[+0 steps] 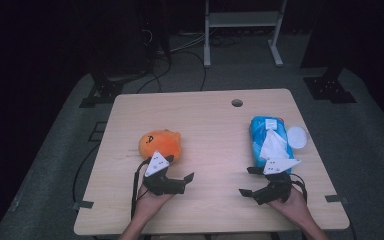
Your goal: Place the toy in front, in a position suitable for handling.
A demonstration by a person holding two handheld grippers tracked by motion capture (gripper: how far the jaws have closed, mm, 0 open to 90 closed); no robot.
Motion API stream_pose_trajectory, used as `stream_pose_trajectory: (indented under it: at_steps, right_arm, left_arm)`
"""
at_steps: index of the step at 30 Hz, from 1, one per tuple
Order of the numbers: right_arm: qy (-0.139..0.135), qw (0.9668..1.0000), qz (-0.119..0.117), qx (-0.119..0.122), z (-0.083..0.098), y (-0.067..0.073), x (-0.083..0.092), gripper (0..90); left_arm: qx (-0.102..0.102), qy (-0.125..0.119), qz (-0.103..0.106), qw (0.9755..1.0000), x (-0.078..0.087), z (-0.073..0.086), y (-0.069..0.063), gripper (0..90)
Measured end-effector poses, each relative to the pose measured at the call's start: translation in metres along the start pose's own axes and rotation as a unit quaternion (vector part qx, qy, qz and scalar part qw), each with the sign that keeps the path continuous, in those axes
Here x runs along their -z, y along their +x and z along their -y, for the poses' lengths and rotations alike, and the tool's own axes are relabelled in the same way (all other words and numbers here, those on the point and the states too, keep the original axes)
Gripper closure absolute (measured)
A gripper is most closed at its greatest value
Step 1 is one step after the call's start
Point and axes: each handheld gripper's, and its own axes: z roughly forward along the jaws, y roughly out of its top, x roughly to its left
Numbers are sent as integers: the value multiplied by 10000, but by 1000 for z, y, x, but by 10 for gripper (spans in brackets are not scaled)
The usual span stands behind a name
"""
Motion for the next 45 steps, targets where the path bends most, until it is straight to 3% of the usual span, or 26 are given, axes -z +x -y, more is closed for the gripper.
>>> stream_pose_trajectory:
  at_steps: [5,8,14,15,20,26,29,40,42,45]
  right_arm:
    - [-47,10000,24,-12,1,-2,2,146]
    - [-123,9999,-1,-45,0,-3,2,146]
    - [-127,9999,4,-56,-1,-4,2,146]
    - [-132,9999,4,-52,-1,-3,1,146]
    - [-94,9999,-2,-60,-1,-3,-1,146]
    - [-75,10000,-13,-34,-1,-1,-2,147]
    - [-79,10000,-10,-21,-1,-1,-1,147]
    - [-87,9999,22,-47,0,-1,1,147]
    - [-93,9999,35,-24,1,-1,2,147]
    - [-94,9999,50,-57,1,0,3,147]
  left_arm:
    - [-60,-141,-114,9998,3,-8,5,51]
    - [-50,-226,-238,9994,5,-16,15,51]
    - [-94,-355,-546,9978,14,-28,41,51]
    - [-93,-377,-656,9971,17,-31,51,51]
    - [-27,-436,-751,9962,20,-36,70,51]
    - [-40,-299,-828,9961,15,-39,93,52]
    - [-69,-216,-828,9963,11,-38,100,61]
    - [122,123,-778,9968,-12,-30,124,68]
    - [176,163,-693,9973,-14,-27,127,125]
    - [264,271,-486,9981,-16,-21,130,133]
